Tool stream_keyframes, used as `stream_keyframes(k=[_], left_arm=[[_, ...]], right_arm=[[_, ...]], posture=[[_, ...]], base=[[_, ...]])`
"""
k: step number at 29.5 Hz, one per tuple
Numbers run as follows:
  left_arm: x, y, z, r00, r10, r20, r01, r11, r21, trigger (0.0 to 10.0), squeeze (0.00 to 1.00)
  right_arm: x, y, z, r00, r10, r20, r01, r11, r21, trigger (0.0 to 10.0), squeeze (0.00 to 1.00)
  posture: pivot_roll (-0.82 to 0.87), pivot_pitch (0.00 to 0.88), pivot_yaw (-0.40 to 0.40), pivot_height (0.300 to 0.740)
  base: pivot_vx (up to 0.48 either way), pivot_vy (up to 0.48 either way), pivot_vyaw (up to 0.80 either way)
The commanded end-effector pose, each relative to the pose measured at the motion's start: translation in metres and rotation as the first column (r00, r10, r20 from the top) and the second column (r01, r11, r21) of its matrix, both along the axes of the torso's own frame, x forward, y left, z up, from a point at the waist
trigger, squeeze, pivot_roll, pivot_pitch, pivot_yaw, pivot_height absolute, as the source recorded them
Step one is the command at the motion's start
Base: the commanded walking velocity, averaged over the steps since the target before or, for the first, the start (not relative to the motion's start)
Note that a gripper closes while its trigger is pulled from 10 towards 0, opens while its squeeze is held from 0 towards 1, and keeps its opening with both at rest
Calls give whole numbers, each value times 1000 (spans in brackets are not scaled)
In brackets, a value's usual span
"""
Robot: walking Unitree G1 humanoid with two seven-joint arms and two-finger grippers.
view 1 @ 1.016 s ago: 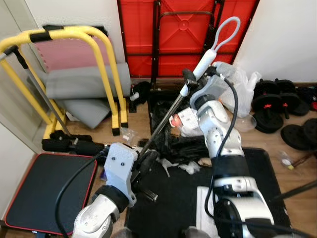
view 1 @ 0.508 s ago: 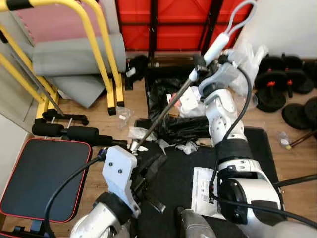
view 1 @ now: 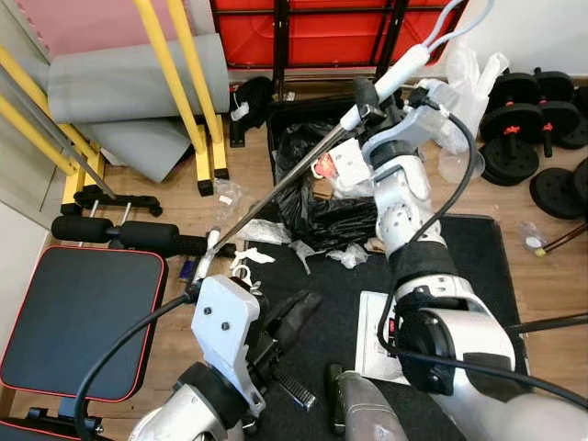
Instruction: Sweep floor
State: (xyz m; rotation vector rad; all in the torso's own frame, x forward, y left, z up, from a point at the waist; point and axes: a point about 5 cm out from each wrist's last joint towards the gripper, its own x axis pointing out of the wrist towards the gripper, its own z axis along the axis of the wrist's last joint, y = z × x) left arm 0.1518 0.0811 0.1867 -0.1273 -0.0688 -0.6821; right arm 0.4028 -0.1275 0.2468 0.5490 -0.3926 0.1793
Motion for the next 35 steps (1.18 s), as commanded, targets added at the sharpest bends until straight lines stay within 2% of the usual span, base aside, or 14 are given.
stream_keyframes(k=[1,2,3,6,10,13,16,17,21,25,28,35], left_arm=[[-4,-2,-1,1000,-20,-24,20,1000,-4,10000,0],[-5,-2,-1,999,-23,-28,23,1000,-6,10000,0],[-5,-2,-1,999,-23,-28,23,1000,-6,10000,0],[-6,-1,1,999,-28,-32,27,1000,-9,10000,0],[-7,-2,3,999,-29,-32,29,1000,-12,10000,0],[-7,-2,3,999,-29,-32,29,1000,-12,10000,0],[-6,-2,3,999,-30,-33,30,999,-15,10000,0],[-5,-2,3,999,-31,-34,30,999,-15,10000,0],[-5,-2,2,999,-32,-34,31,999,-16,10000,0],[-1,-2,2,999,-33,-35,32,999,-16,10000,0],[0,-3,1,999,-33,-34,32,999,-15,10000,0],[4,-3,0,999,-32,-26,32,999,-17,10000,0]], right_arm=[[0,2,0,1000,7,14,-7,999,38,10000,0],[1,5,-11,1000,5,-22,-5,1000,-1,10000,0],[1,5,-11,1000,5,-22,-5,1000,-1,10000,0],[0,5,-31,996,-29,-88,22,996,-82,10000,0],[-1,0,-41,990,-81,-117,62,986,-154,10000,0],[-1,-1,-42,989,-90,-117,69,983,-171,10000,0],[1,-4,-32,987,-145,-71,110,925,-364,10000,0],[2,-4,-30,985,-160,-63,122,908,-401,10000,0],[4,-3,-22,986,-156,-65,120,915,-386,10000,0],[7,5,3,993,-114,-15,100,921,-376,10000,0],[7,7,7,996,-93,-12,82,923,-375,10000,0],[11,8,15,990,-120,-80,71,890,-451,10000,0]], posture=[[31,359,-10,740],[32,364,-11,740],[32,364,-11,740],[34,367,-13,740],[36,368,-15,740],[31,368,-17,740],[23,363,-20,740],[23,363,-20,740],[18,359,-22,740],[4,345,-25,740],[-2,339,-27,740],[-15,326,-30,740]], base=[[0,0,0],[0,0,0],[0,0,0],[0,0,0],[0,0,0],[0,0,0],[0,0,0],[0,0,0],[0,0,0],[0,0,0],[0,0,0],[0,0,0]])
